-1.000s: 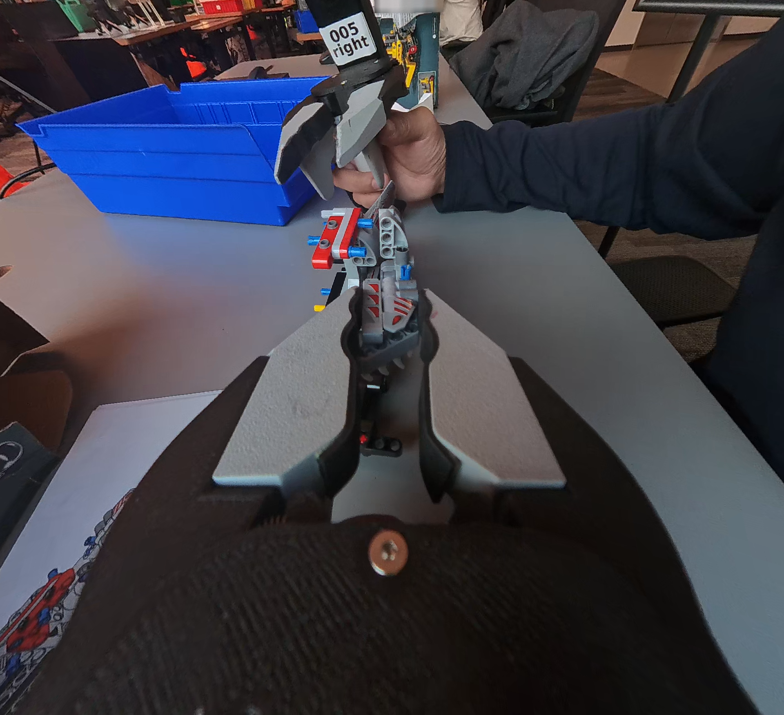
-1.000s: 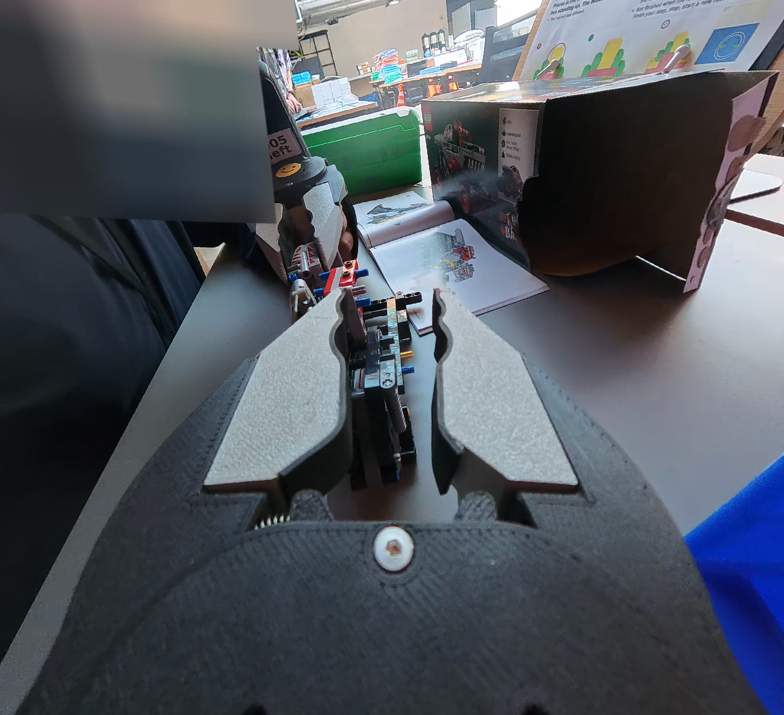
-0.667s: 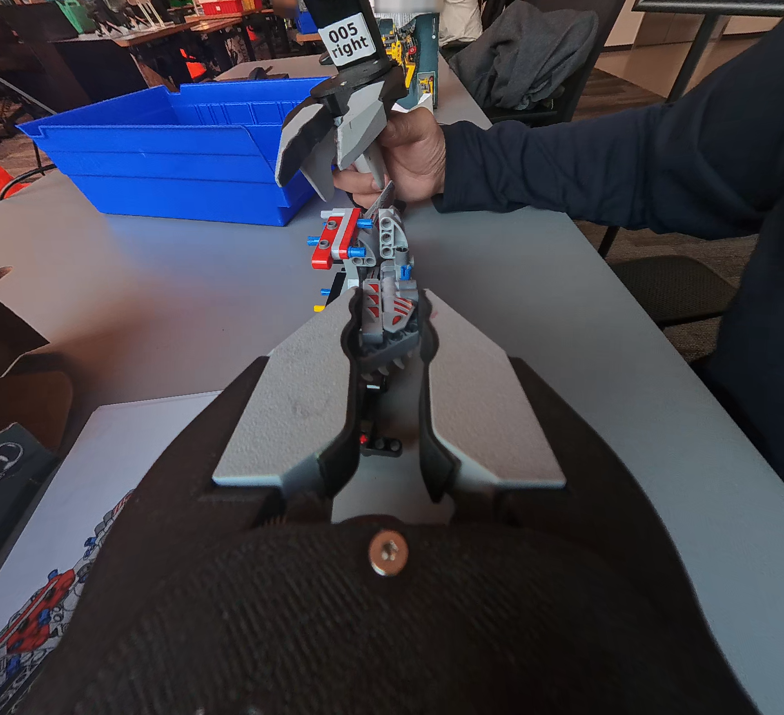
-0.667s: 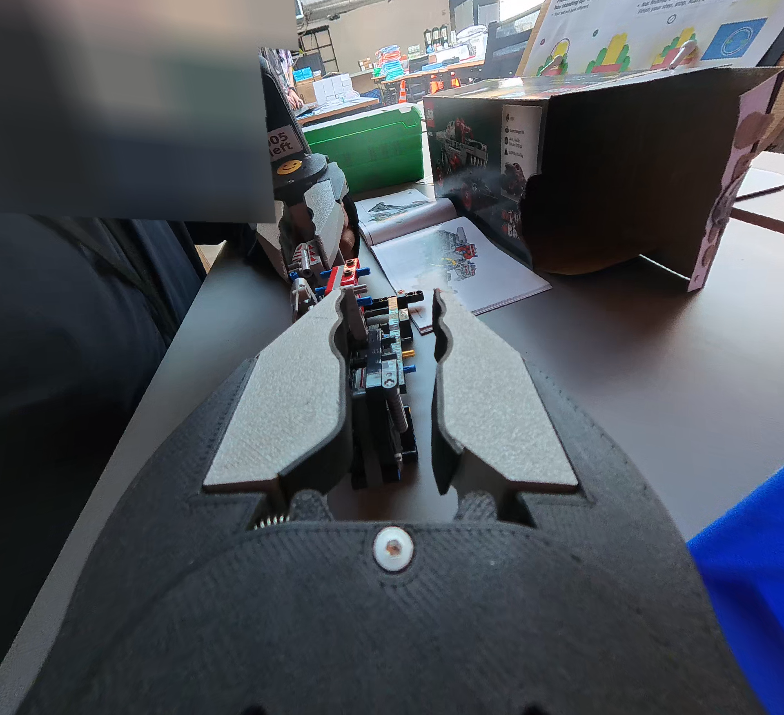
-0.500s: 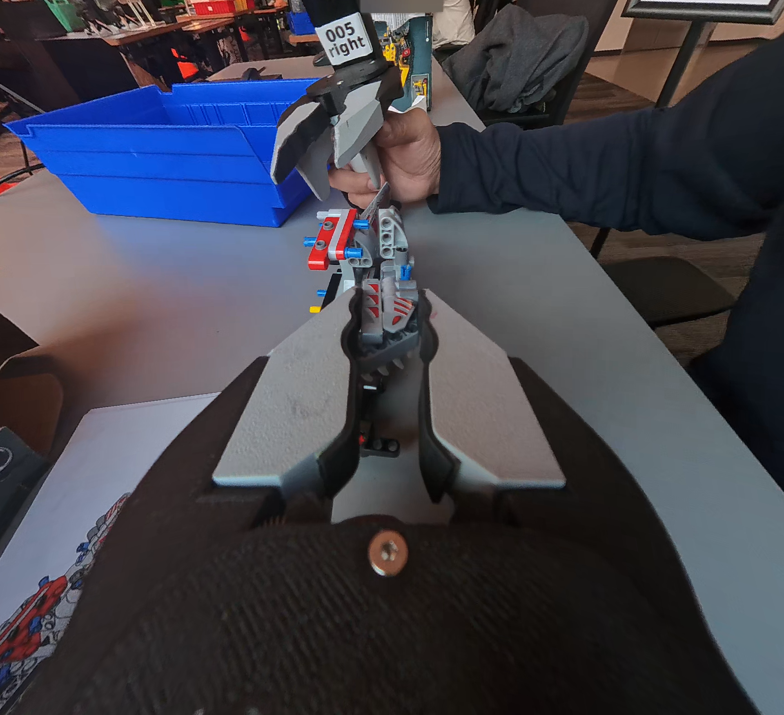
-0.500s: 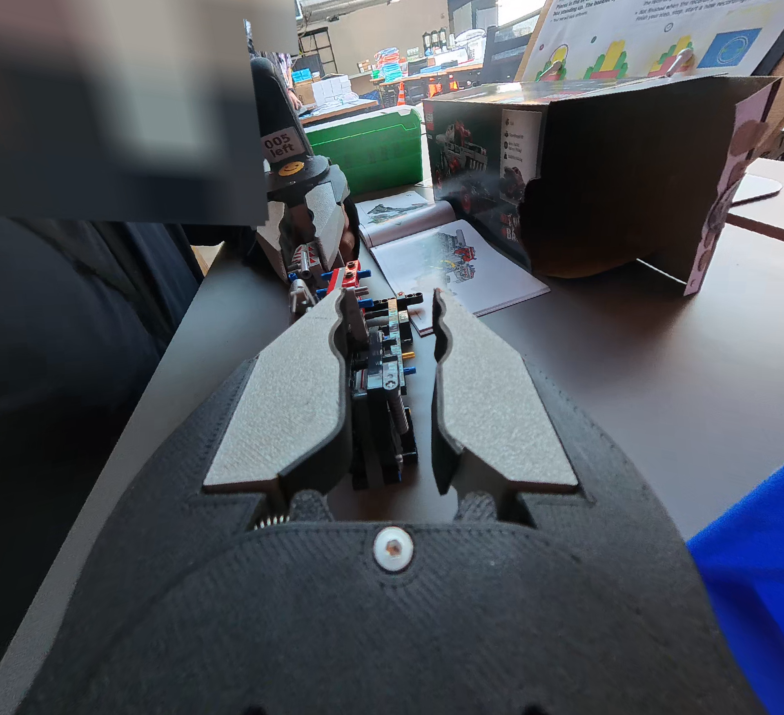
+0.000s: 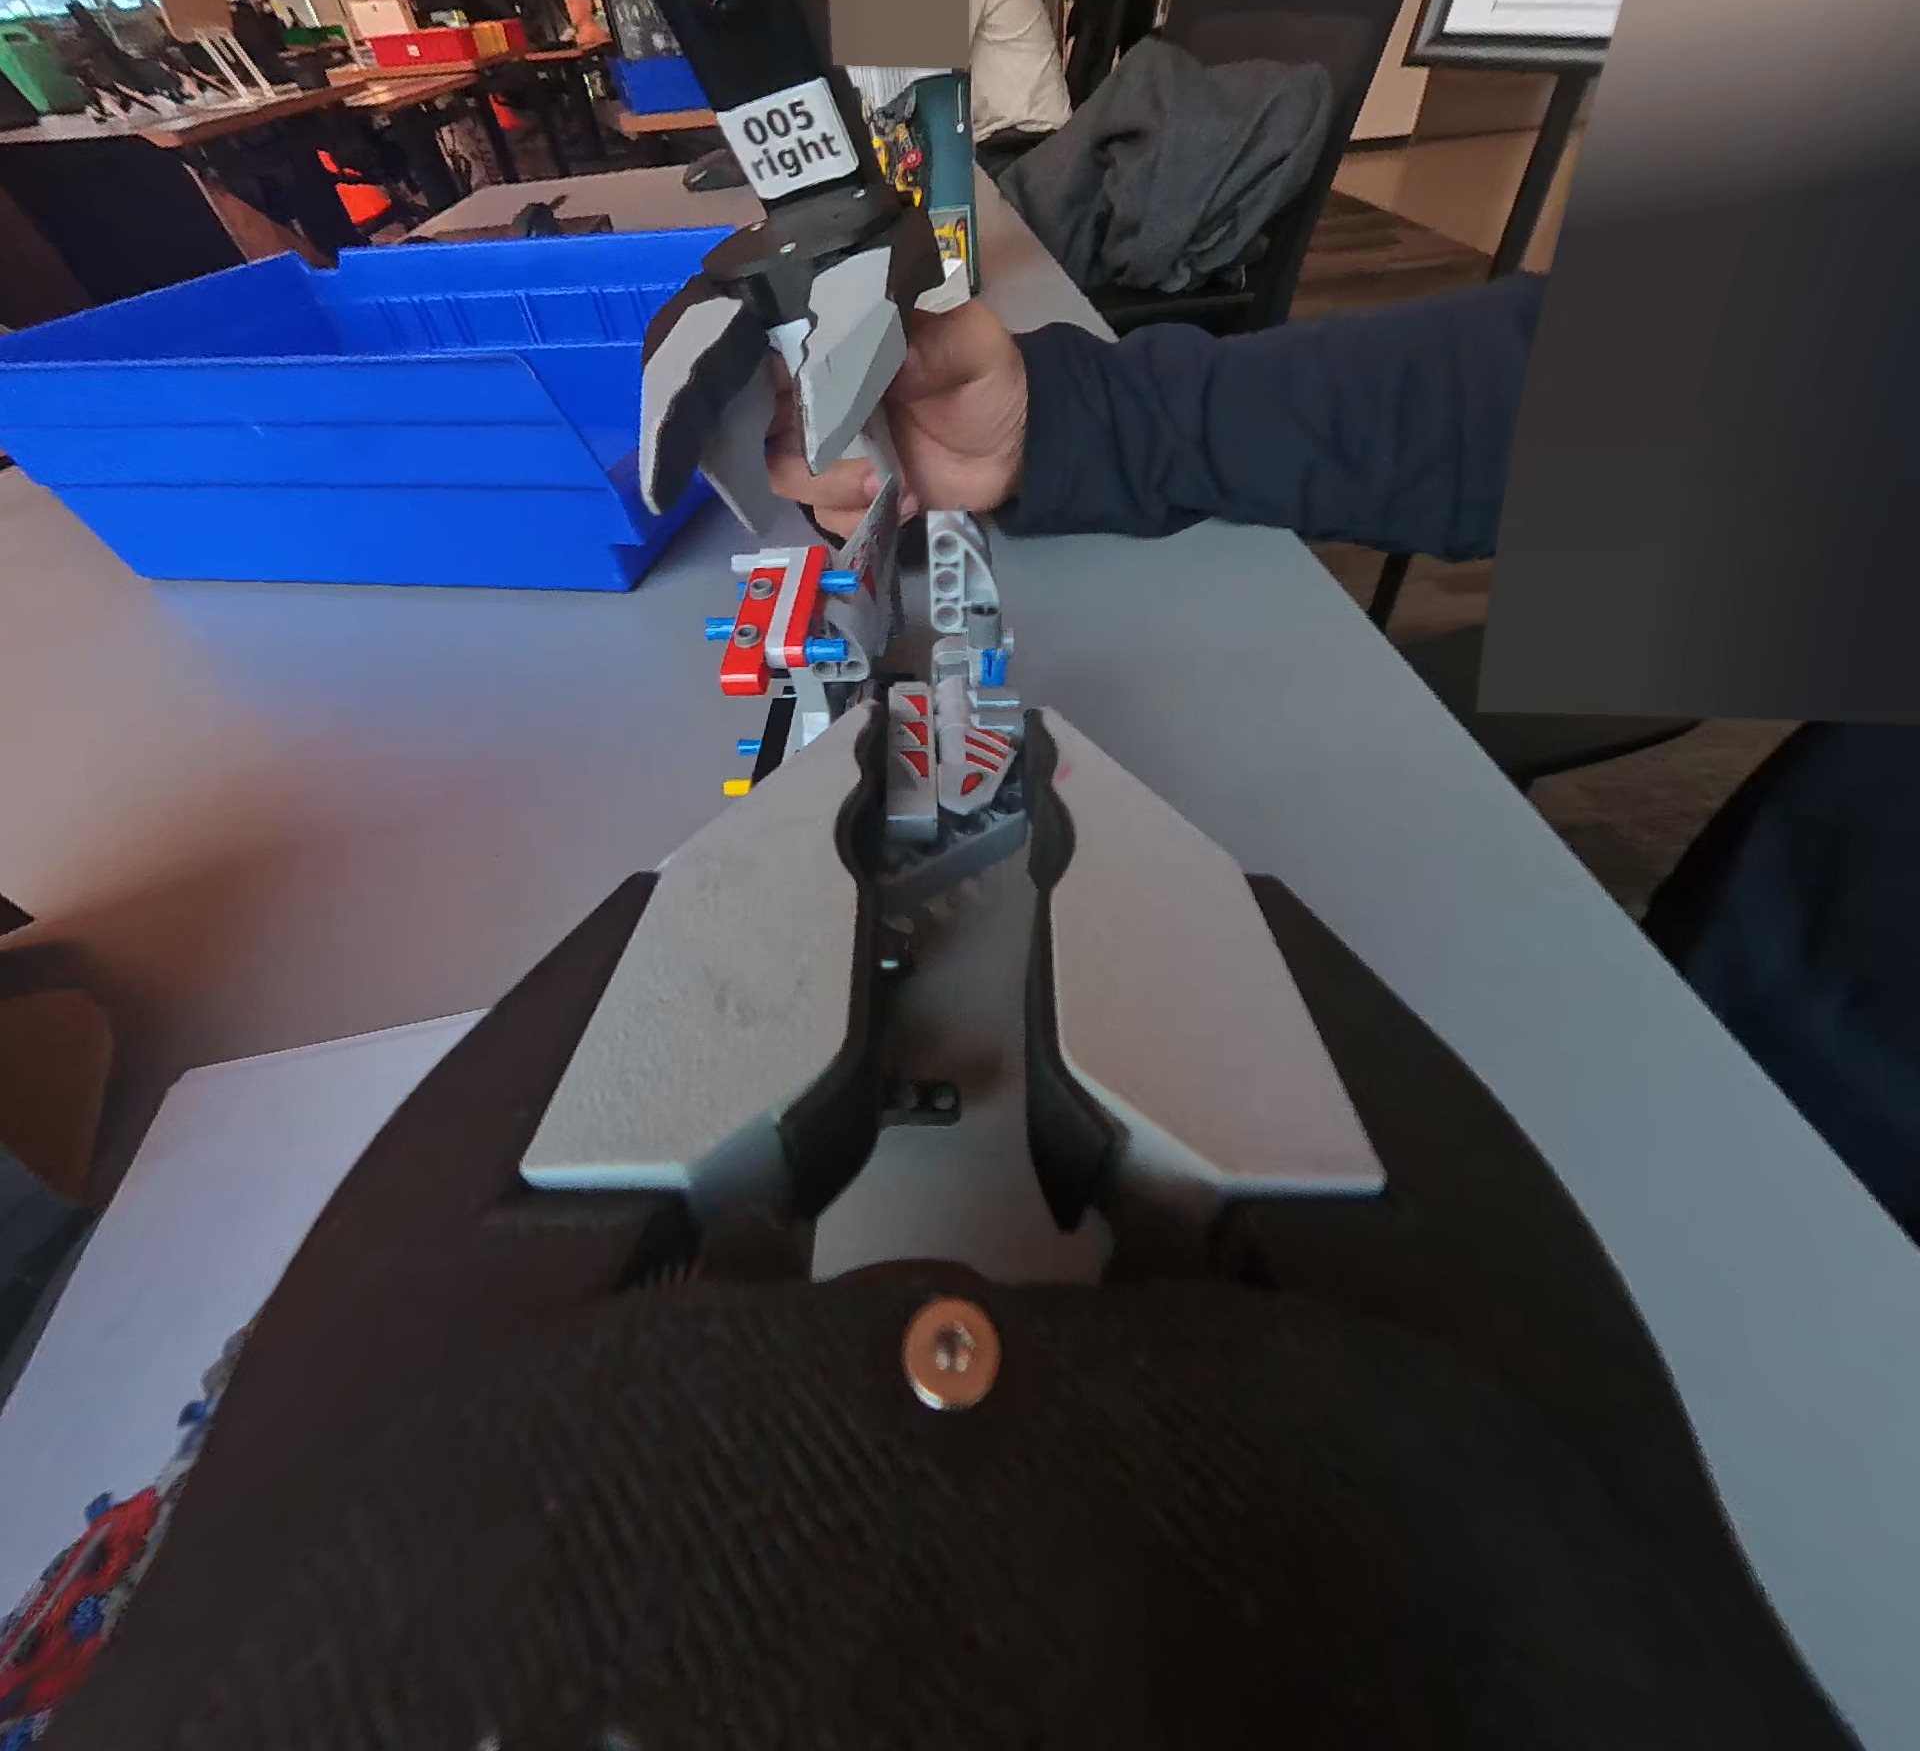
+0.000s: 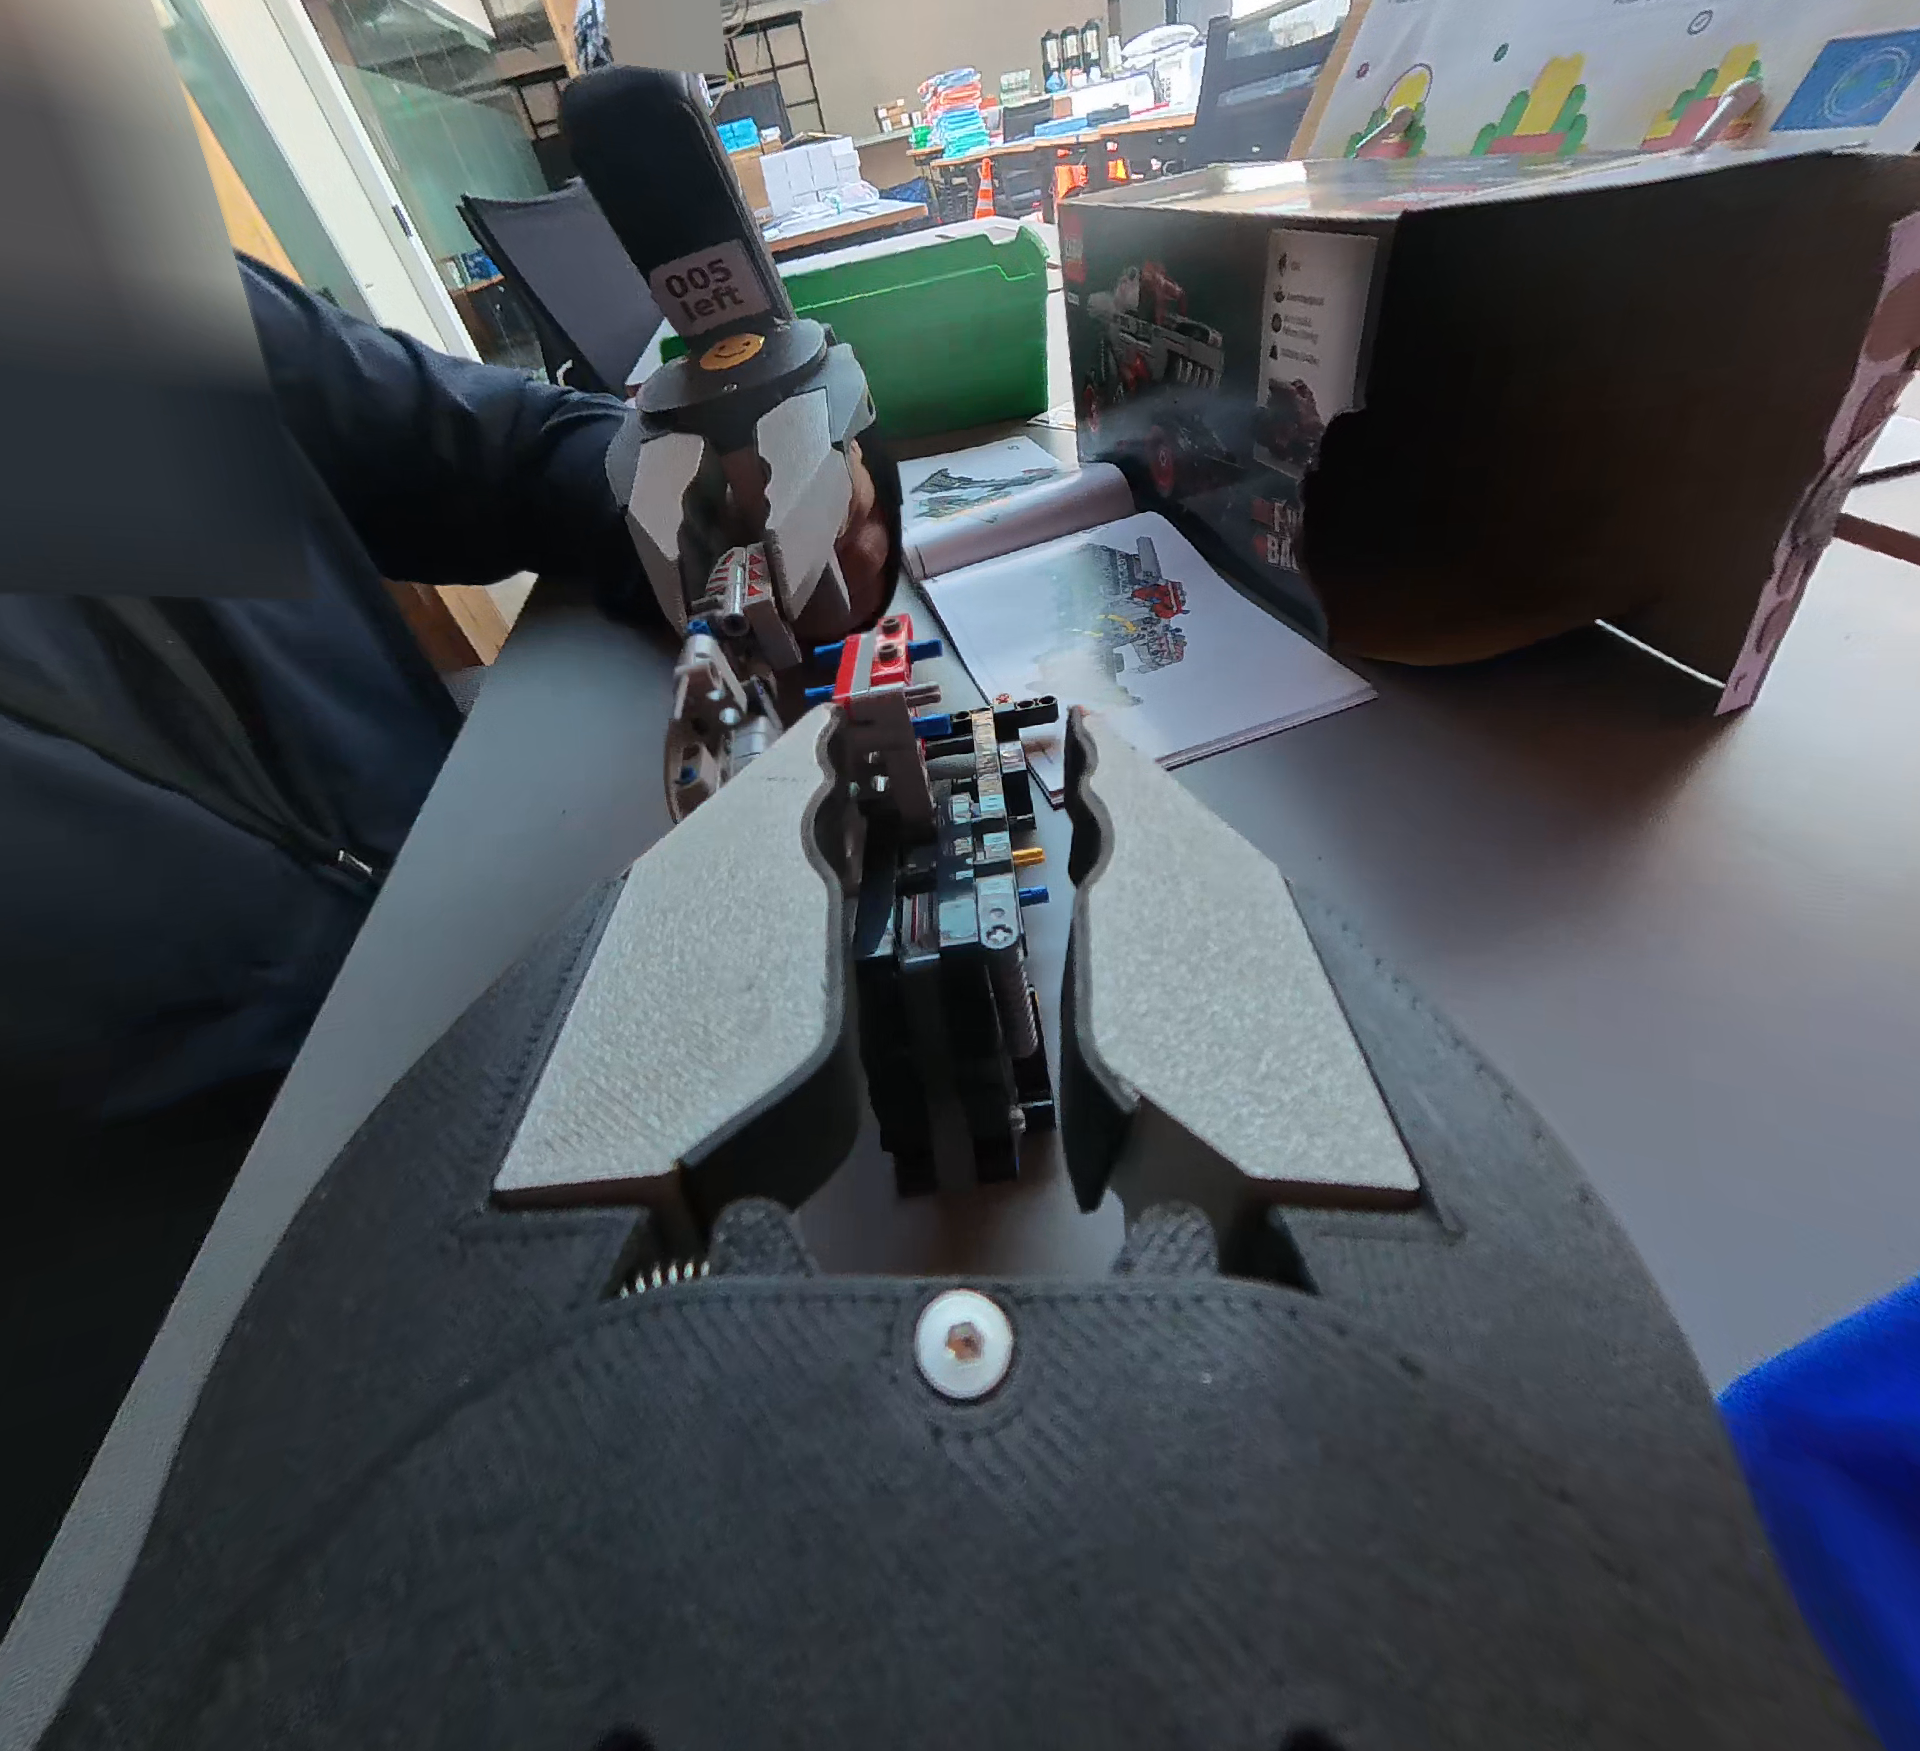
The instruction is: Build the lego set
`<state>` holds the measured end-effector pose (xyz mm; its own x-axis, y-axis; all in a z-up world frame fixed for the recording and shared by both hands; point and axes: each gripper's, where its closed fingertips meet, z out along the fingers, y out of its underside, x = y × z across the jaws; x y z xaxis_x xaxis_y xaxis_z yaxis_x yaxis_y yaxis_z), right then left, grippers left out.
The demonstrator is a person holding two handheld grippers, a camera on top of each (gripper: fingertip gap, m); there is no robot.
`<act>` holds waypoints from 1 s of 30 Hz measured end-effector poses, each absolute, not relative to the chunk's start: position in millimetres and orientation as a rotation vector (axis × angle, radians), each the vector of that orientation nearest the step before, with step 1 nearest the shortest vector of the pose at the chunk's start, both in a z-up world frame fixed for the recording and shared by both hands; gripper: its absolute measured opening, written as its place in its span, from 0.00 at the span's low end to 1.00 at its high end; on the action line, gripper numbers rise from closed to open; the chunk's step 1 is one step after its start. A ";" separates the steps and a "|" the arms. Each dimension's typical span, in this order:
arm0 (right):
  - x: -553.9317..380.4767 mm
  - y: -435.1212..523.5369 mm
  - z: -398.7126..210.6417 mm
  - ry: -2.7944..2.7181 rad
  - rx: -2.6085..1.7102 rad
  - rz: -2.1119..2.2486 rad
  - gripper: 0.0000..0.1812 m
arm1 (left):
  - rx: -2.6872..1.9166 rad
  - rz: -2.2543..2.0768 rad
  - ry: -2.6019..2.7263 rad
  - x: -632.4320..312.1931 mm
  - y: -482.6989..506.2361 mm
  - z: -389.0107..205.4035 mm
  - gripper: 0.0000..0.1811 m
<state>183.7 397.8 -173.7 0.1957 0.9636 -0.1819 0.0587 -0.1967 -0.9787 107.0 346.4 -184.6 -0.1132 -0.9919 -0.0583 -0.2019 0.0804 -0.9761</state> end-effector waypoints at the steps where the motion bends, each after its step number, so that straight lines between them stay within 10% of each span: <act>1: 184.4 397.6 -171.9 -1.022 -1.485 1.166 0.21 | -1.259 -1.140 1.467 106.8 344.9 -183.9 0.13; 30: 189.3 404.4 -163.1 -1.021 -1.452 1.193 0.21 | -1.399 -1.469 1.329 108.4 358.6 -167.2 0.12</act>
